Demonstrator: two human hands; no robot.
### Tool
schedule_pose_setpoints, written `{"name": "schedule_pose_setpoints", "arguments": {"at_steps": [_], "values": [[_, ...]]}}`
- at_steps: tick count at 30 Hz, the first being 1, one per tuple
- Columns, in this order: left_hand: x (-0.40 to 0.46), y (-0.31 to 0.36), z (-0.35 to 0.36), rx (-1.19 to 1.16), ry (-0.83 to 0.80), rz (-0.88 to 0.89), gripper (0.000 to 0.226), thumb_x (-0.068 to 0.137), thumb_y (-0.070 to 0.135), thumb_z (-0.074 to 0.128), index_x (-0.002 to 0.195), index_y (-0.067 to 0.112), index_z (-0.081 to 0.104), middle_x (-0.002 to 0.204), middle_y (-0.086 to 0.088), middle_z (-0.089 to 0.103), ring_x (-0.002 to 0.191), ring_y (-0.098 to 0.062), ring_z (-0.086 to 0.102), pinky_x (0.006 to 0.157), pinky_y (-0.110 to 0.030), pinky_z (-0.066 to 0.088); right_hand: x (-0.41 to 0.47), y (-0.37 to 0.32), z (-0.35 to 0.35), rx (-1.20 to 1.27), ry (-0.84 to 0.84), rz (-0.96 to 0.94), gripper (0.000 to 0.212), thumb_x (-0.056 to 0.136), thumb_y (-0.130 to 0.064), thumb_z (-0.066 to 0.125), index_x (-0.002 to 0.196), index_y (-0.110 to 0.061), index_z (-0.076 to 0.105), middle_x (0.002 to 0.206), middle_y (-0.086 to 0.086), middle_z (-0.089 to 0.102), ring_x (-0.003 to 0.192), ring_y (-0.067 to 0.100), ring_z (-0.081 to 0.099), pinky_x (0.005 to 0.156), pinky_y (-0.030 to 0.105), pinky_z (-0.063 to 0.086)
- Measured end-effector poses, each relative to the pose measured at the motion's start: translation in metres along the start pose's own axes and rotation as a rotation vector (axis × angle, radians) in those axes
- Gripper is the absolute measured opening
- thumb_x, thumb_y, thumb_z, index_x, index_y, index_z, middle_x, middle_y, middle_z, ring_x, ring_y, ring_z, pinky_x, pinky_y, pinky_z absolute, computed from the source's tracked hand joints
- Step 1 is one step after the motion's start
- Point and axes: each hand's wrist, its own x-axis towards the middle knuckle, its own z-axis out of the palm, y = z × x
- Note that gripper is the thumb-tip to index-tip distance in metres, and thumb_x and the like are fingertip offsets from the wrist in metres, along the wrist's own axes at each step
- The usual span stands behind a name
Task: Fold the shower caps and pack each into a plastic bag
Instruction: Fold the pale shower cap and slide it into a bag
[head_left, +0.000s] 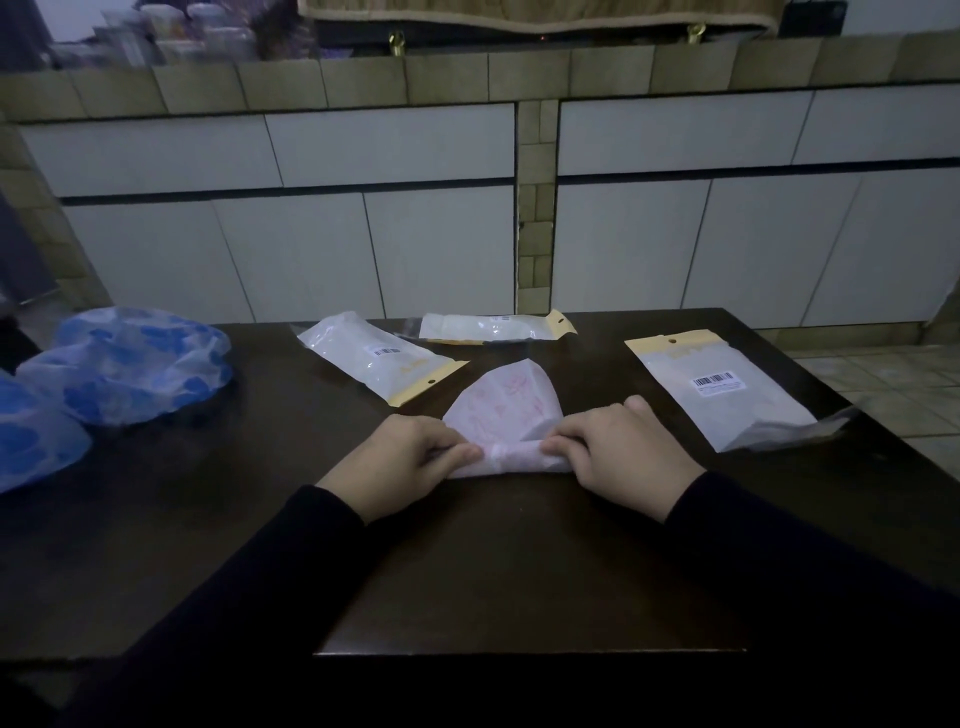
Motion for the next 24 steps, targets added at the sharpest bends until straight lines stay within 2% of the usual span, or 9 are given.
{"name": "schedule_pose_setpoints", "arguments": {"at_steps": [3, 5, 6, 9, 13, 15, 17, 20, 24], "values": [[0.002, 0.000, 0.003, -0.005, 0.022, -0.069, 0.026, 0.089, 0.046, 0.058, 0.089, 0.024, 0.071, 0.076, 0.002, 0.066, 0.072, -0.010, 0.060, 0.069, -0.034, 0.051, 0.002, -0.005, 0.000, -0.028, -0.015, 0.039, 0.029, 0.103, -0.034, 0.039, 0.126, -0.035, 0.057, 0.120, -0.010, 0.063, 0.113, 0.014, 0.055, 0.106, 0.037, 0.028], [0.003, 0.001, 0.003, -0.019, 0.048, -0.107, 0.011, 0.089, 0.043, 0.062, 0.092, 0.033, 0.062, 0.067, 0.005, 0.060, 0.066, -0.005, 0.056, 0.062, -0.022, 0.046, 0.002, -0.007, 0.003, -0.018, 0.007, 0.069, 0.029, 0.102, -0.035, 0.040, 0.126, -0.036, 0.057, 0.119, -0.010, 0.063, 0.112, 0.013, 0.055, 0.106, 0.039, 0.027], [0.003, 0.002, 0.003, -0.019, 0.055, -0.110, 0.010, 0.088, 0.042, 0.063, 0.091, 0.034, 0.057, 0.065, 0.005, 0.057, 0.064, -0.004, 0.055, 0.061, -0.018, 0.043, 0.001, -0.008, 0.005, -0.004, 0.030, 0.082, 0.028, 0.101, -0.037, 0.041, 0.124, -0.036, 0.057, 0.115, -0.010, 0.064, 0.110, 0.013, 0.054, 0.105, 0.039, 0.027], [0.001, 0.005, 0.003, 0.003, 0.074, -0.094, 0.012, 0.087, 0.044, 0.062, 0.088, 0.035, 0.055, 0.065, 0.006, 0.055, 0.066, -0.004, 0.055, 0.061, -0.016, 0.042, -0.004, -0.008, 0.011, 0.015, 0.118, 0.075, 0.025, 0.098, -0.041, 0.042, 0.119, -0.036, 0.055, 0.102, -0.012, 0.063, 0.100, 0.011, 0.053, 0.099, 0.037, 0.030], [-0.001, 0.008, 0.001, 0.087, 0.068, -0.067, 0.012, 0.088, 0.048, 0.058, 0.092, 0.038, 0.053, 0.077, 0.011, 0.055, 0.073, -0.002, 0.055, 0.065, -0.019, 0.045, -0.008, -0.005, 0.014, -0.011, 0.181, 0.041, 0.024, 0.096, -0.046, 0.042, 0.112, -0.035, 0.056, 0.088, -0.014, 0.053, 0.094, 0.009, 0.049, 0.093, 0.034, 0.031], [-0.001, 0.009, 0.001, 0.139, 0.072, -0.069, 0.012, 0.089, 0.050, 0.055, 0.095, 0.039, 0.054, 0.085, 0.011, 0.055, 0.080, -0.005, 0.054, 0.069, -0.021, 0.046, -0.009, -0.003, 0.015, -0.026, 0.194, 0.039, 0.028, 0.096, -0.049, 0.041, 0.112, -0.035, 0.058, 0.094, -0.015, 0.054, 0.098, 0.009, 0.048, 0.092, 0.034, 0.032], [-0.001, 0.009, 0.002, 0.192, 0.104, -0.074, 0.017, 0.088, 0.053, 0.054, 0.096, 0.039, 0.058, 0.089, 0.009, 0.054, 0.083, -0.006, 0.052, 0.070, -0.022, 0.045, -0.010, -0.002, 0.016, -0.029, 0.201, 0.040, 0.032, 0.096, -0.051, 0.039, 0.116, -0.036, 0.059, 0.110, -0.013, 0.057, 0.105, 0.010, 0.048, 0.093, 0.033, 0.032], [0.001, 0.005, 0.004, 0.281, 0.187, 0.048, 0.026, 0.084, 0.054, 0.053, 0.092, 0.033, 0.065, 0.093, 0.011, 0.056, 0.089, -0.009, 0.049, 0.072, -0.022, 0.043, -0.010, -0.001, 0.017, 0.014, 0.224, 0.028, 0.029, 0.097, -0.049, 0.042, 0.120, -0.040, 0.057, 0.120, -0.014, 0.054, 0.111, 0.008, 0.046, 0.095, 0.032, 0.032], [0.001, 0.006, 0.006, 0.241, 0.204, 0.208, 0.014, 0.087, 0.027, 0.065, 0.100, 0.024, 0.071, 0.102, 0.006, 0.060, 0.093, -0.010, 0.056, 0.076, -0.025, 0.051, -0.011, -0.003, 0.015, 0.027, 0.222, -0.034, 0.025, 0.099, -0.040, 0.044, 0.118, -0.040, 0.059, 0.119, -0.015, 0.055, 0.110, 0.008, 0.046, 0.094, 0.031, 0.030]]}}
